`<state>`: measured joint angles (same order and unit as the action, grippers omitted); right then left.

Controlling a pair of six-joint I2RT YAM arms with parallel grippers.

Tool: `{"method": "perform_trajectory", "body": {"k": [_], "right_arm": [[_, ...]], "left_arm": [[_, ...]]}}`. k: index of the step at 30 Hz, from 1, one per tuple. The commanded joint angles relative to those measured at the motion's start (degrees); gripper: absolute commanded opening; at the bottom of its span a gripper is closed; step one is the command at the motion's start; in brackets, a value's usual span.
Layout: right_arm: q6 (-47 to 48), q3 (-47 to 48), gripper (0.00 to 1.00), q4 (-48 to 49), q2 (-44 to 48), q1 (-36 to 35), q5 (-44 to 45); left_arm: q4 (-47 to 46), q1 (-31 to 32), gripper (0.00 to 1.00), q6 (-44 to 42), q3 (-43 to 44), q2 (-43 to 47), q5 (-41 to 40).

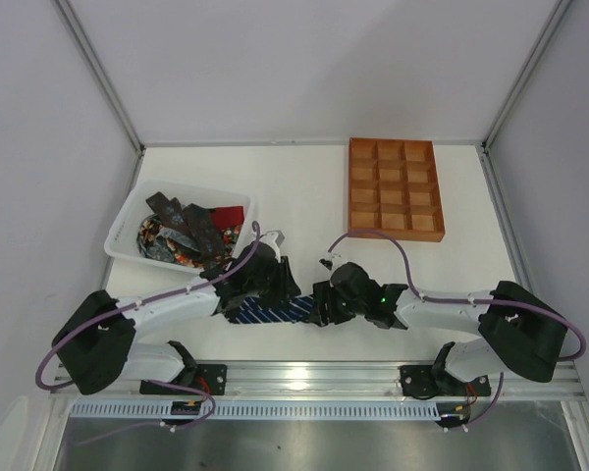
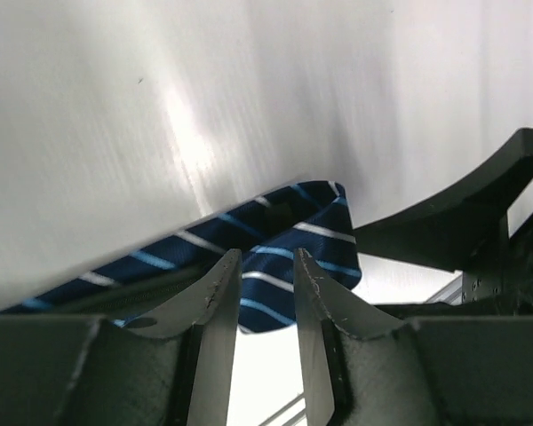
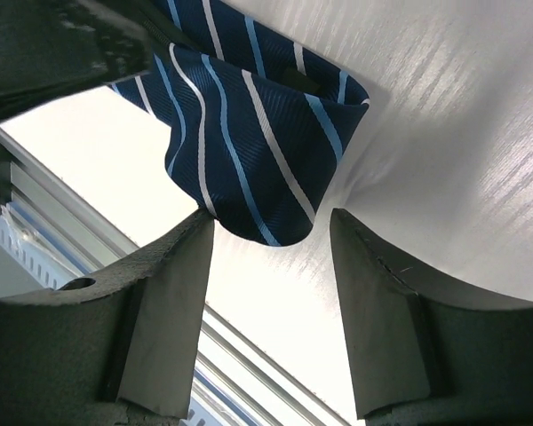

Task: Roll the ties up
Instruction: Roll the tie

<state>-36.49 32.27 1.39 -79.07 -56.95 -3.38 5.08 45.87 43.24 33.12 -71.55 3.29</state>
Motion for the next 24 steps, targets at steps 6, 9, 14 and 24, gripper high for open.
{"method": "perform_trajectory", "body": {"k": [6, 9, 14, 24], "right_arm": [[-2.9, 4.2, 0.61, -3.9, 1.5, 0.0, 5.3], [-3.6, 4.1, 0.61, -4.1, 1.5, 0.0, 6.5], [-5.0, 4.3, 0.61, -3.7, 1.5, -0.5, 7.9], [-10.0, 6.0, 0.64, -8.2, 6.6, -1.3, 11.4]], "left_arm": [[-6.7, -1.0, 0.51, -6.7, 4.9, -7.0, 7.6], [-7.6, -1.6, 0.58, -8.2, 5.2, -7.6, 8.0], [-6.6, -3.5, 0.59, -10.7, 7.9, -11.4, 12.0], [-8.1, -3.6, 0.55, -10.4, 6.4, -11.7, 12.4]]}}
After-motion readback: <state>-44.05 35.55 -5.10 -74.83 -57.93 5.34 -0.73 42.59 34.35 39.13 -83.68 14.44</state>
